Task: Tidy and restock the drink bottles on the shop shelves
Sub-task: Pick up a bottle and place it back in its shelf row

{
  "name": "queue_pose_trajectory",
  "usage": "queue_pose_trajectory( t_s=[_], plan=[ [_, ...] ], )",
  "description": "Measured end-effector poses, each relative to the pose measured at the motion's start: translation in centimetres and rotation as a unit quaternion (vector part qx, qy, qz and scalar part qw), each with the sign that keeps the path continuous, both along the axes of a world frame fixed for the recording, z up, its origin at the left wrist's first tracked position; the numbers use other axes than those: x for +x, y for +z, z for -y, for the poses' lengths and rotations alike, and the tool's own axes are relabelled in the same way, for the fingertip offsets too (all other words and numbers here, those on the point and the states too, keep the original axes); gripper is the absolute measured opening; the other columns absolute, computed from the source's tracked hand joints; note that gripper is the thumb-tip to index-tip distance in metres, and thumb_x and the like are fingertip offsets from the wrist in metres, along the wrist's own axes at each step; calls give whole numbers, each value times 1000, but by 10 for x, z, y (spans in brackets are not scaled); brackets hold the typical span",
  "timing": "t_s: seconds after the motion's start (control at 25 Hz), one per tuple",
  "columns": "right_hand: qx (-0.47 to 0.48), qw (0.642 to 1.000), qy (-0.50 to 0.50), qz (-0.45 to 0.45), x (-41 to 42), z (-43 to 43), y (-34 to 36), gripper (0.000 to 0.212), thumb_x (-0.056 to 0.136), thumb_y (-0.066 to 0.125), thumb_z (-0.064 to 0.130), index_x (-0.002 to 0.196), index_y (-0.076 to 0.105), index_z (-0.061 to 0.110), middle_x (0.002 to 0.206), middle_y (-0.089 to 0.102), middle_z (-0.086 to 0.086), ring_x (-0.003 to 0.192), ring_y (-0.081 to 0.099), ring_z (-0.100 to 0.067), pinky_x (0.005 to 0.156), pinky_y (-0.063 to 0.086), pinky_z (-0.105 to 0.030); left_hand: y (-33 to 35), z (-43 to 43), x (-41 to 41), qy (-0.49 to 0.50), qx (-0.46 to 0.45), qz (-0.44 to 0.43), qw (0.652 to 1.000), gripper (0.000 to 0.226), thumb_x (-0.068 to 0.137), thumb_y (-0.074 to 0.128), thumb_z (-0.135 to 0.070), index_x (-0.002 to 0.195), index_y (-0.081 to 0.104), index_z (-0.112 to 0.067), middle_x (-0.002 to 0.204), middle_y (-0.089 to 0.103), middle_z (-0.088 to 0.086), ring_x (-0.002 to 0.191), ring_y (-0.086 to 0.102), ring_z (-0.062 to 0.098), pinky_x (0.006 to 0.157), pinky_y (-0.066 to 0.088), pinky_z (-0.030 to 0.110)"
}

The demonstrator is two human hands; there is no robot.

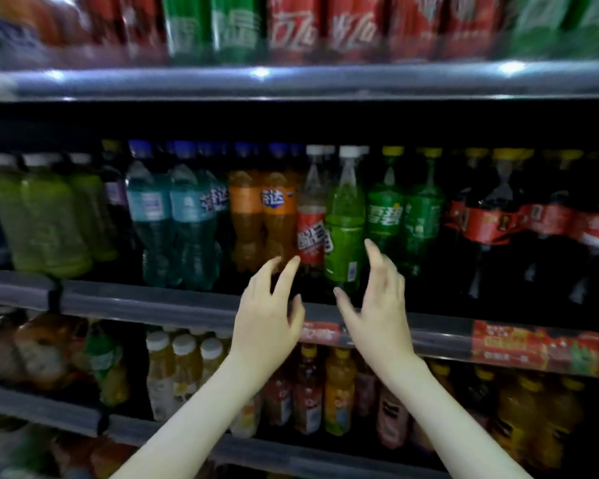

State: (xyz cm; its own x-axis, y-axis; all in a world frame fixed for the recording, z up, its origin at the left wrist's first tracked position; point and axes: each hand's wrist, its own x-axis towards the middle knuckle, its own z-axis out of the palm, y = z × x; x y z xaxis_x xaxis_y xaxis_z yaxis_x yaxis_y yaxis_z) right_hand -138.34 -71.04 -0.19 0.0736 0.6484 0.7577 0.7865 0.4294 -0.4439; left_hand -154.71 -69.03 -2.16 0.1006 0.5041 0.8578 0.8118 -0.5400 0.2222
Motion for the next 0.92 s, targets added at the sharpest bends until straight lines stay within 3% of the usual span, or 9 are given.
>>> queue_pose_trajectory(
  t_s=[0.08,0.16,0.36,0.48,0.56,0.68,0.8,0.92],
  plan=[
    [-62,993,15,-95,-15,-23,21,91,84,70,37,150,8,25,147,33,-8,133,34,-22,108,37,-37,5,-4,-14,-1,-9,-7,1000,56,84,66,-13,137,48,-14,132,51,16,120,50,29,95,47,39],
    [-114,982,-5,-151,-25,-47,38,99,80,73,41,150,5,22,145,34,-12,130,41,-29,100,45,-43,9,-5,-23,-10,-10,-4,1000,56,84,66,-13,138,47,-15,132,50,15,121,50,28,96,45,38],
    [-193,968,-80,-142,-19,-67,42,67,83,71,33,133,37,5,128,47,-15,110,56,-32,77,43,-30,7,-1,-41,-39,-3,-1,999,57,85,66,-12,138,47,-14,132,50,14,122,49,27,98,40,33],
    [-192,970,-79,-124,-9,-63,39,67,81,73,33,135,40,9,128,50,-12,113,54,-29,82,43,-29,3,-3,-51,-41,-7,-3,999,57,85,65,-13,139,46,-14,133,49,15,121,50,29,97,42,34],
    [-168,974,-91,-120,-15,-52,36,79,82,73,32,144,28,10,136,44,-14,120,51,-32,91,48,-39,2,-2,-61,-29,-18,8,999,58,85,65,-14,139,45,-13,134,49,17,120,50,31,95,44,38],
    [-45,992,-115,-41,-50,-20,30,84,88,66,26,150,12,8,149,29,-18,137,30,-32,110,34,-43,-3,7,-85,-5,-40,25,999,58,86,64,-14,140,44,-13,135,48,17,120,50,32,94,46,42],
    [49,998,0,43,-108,9,9,67,90,63,16,146,29,4,143,41,-16,134,36,-27,109,30,-32,-20,26,-122,42,-52,28,997,56,87,64,-14,140,45,-12,135,48,17,120,51,31,92,48,42],
    [-15,986,134,95,-174,22,-33,52,93,60,20,140,43,8,136,51,-7,128,44,-20,105,35,-27,-50,60,-171,101,-91,20,990,54,88,62,-15,139,45,-12,134,50,17,120,52,30,92,51,40]
  ],
)
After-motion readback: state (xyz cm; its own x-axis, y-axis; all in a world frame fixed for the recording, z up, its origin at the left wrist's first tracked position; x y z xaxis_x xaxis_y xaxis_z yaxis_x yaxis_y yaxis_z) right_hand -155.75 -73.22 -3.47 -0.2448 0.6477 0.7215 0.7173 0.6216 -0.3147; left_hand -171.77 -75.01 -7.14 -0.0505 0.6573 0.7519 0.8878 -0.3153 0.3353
